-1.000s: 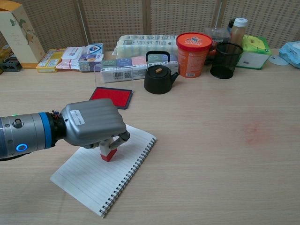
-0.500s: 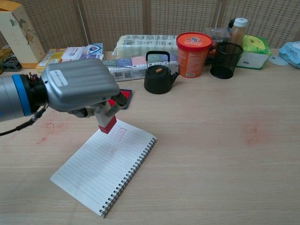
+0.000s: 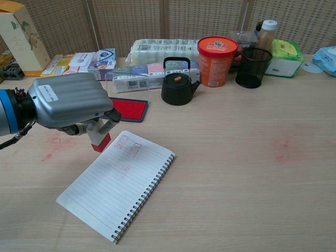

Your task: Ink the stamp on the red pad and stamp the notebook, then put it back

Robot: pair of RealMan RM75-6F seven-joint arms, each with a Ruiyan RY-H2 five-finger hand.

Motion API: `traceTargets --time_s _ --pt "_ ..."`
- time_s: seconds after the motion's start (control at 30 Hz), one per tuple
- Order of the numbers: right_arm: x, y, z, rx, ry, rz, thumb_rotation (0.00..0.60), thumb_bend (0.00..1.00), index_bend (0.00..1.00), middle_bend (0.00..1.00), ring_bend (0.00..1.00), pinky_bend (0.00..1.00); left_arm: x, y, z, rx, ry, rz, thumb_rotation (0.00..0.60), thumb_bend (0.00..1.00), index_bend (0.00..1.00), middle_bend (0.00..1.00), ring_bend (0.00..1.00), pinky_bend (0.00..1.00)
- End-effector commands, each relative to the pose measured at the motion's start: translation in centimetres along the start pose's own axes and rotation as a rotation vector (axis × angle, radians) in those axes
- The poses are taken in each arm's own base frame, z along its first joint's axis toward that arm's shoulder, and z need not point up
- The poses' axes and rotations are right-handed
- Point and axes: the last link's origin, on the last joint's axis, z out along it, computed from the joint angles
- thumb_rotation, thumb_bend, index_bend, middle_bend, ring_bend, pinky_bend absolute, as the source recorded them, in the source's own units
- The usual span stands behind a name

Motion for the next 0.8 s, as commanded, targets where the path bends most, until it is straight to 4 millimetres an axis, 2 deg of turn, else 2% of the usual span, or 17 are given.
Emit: traceTargets --time_s 0.03,0.3,0.8 --pt "0.0 0.0 0.0 0.000 0.000 0.000 0.600 0.08 0.00 0.00 0.00 0.00 -0.2 -0.9 0.2 0.029 -0.002 -0.010 0.600 0.40 0.64 1.00 1.00 1.00" --pt "0.1 0.1 0.0 -0.002 0.003 0.002 0.600 0.08 0.00 0.00 0.00 0.00 -0.9 -1.3 0.3 0.032 -0.020 -0.018 0.600 0.40 0.64 1.00 1.00 1.00" --pt "0.1 0.1 0.0 -0.007 0.004 0.002 0.600 0.08 0.00 0.00 0.00 0.00 -2.1 0.7 1.1 -0.013 -0.041 -0.044 0.600 0.40 0.64 1.00 1.00 1.00"
